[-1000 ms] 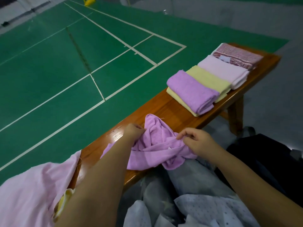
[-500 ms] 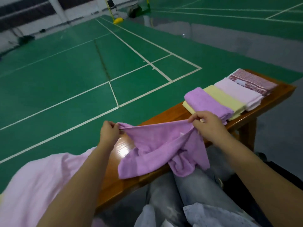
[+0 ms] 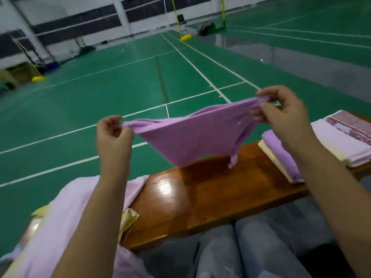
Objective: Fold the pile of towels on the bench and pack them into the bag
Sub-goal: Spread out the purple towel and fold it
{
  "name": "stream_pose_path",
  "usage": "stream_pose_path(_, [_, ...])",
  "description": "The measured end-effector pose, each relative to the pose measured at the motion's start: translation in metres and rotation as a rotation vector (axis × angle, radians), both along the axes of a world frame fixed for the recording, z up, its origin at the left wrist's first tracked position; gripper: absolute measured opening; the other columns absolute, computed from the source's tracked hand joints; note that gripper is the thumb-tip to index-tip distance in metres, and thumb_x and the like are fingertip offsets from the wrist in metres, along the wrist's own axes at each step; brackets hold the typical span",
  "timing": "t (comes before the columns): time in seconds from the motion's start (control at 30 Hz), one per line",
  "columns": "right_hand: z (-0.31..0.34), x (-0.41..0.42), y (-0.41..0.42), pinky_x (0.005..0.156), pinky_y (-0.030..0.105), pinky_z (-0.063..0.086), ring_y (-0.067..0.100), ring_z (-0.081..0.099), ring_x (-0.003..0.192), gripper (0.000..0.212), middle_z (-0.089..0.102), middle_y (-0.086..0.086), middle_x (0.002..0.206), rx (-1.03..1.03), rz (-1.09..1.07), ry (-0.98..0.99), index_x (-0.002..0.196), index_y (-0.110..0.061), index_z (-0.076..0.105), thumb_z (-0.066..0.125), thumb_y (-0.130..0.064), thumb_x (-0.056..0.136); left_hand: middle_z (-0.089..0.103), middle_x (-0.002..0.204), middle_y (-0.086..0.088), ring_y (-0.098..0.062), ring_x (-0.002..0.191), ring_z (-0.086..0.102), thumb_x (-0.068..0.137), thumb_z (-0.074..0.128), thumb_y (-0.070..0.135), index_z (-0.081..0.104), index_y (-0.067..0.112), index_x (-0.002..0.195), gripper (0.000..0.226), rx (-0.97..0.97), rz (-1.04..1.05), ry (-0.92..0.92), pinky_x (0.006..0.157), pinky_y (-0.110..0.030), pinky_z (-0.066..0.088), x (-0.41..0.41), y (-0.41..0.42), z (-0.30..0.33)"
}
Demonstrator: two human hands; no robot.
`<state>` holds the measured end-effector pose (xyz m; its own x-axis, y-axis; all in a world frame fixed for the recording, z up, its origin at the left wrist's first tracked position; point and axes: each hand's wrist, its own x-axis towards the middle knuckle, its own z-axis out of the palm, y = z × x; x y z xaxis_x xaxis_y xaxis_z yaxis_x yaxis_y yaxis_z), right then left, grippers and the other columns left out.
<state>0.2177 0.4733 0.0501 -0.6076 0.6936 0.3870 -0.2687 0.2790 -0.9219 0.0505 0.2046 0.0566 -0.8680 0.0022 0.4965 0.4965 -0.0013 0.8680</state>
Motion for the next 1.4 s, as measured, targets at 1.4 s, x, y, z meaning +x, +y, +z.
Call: stream_pose_path(1.4, [-0.227, 0.080, -0.013, 0.070, 0.018, 0.045, 0.008, 0.061, 0.077, 0.025, 0.064, 0.005, 0.093, -0.103, -0.050, -0.645, 0.073, -0.027, 0.065, 0.076, -0.004, 0.076, 0.069, 0.096, -0.010, -0.025, 0.090, 0.066, 0.085, 0.071, 0.016, 0.070, 0.012, 0.090, 0.007, -0.430, -0.087, -0.857, 0.081, -0.033, 0.055, 0.065, -0.065, -0.183])
